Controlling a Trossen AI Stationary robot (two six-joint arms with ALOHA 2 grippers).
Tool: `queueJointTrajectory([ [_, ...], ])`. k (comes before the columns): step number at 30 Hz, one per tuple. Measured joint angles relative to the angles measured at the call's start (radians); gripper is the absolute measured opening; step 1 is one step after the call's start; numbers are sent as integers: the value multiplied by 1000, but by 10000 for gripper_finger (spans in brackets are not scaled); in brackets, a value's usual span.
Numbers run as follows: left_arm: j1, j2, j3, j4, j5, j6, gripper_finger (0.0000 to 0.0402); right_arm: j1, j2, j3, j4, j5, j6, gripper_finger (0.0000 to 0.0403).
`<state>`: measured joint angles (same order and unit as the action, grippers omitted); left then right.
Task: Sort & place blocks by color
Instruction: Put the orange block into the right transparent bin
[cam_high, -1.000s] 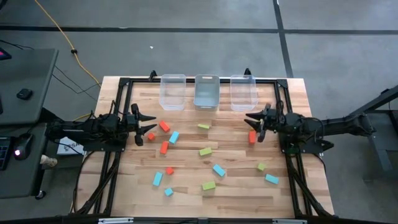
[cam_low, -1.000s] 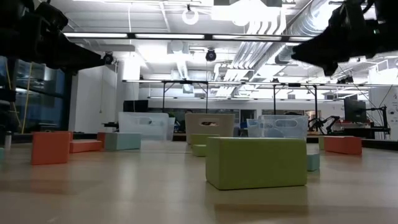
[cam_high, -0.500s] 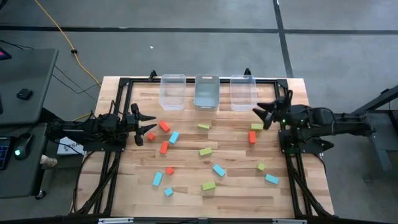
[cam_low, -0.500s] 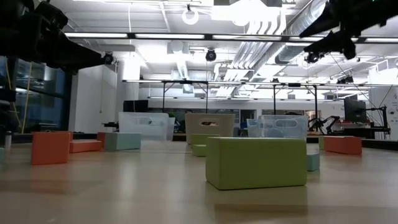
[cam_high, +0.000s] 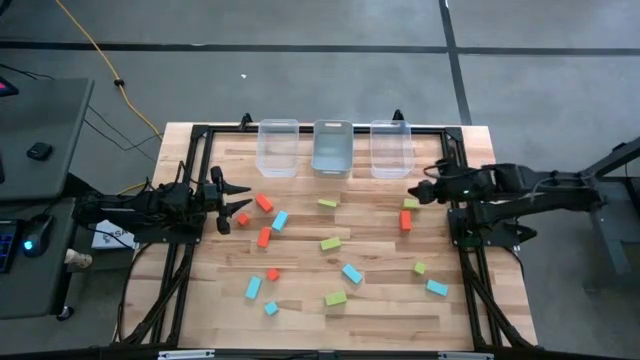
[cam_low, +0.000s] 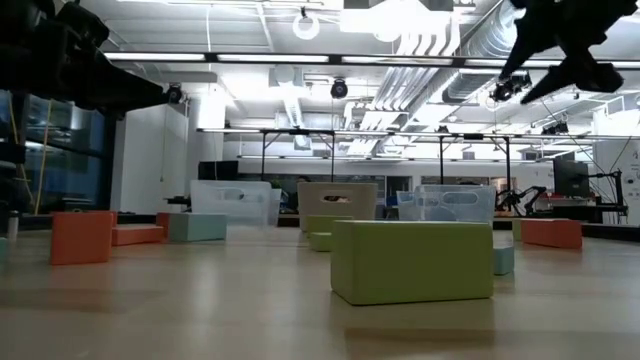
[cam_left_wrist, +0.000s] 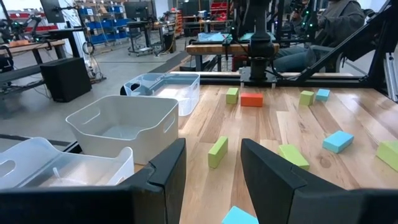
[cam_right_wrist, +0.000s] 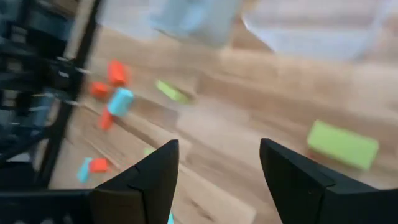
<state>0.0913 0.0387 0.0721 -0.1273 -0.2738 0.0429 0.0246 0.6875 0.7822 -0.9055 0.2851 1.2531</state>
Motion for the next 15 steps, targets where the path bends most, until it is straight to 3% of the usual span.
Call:
queueJointTrajectory([
  [7, 0, 0, 0, 4, -3, 24, 133, 0, 173, 2, -57, -85, 151, 216],
  [15, 0, 0, 0, 5, -3, 58, 133, 1, 368, 2, -66, -135, 180, 216],
])
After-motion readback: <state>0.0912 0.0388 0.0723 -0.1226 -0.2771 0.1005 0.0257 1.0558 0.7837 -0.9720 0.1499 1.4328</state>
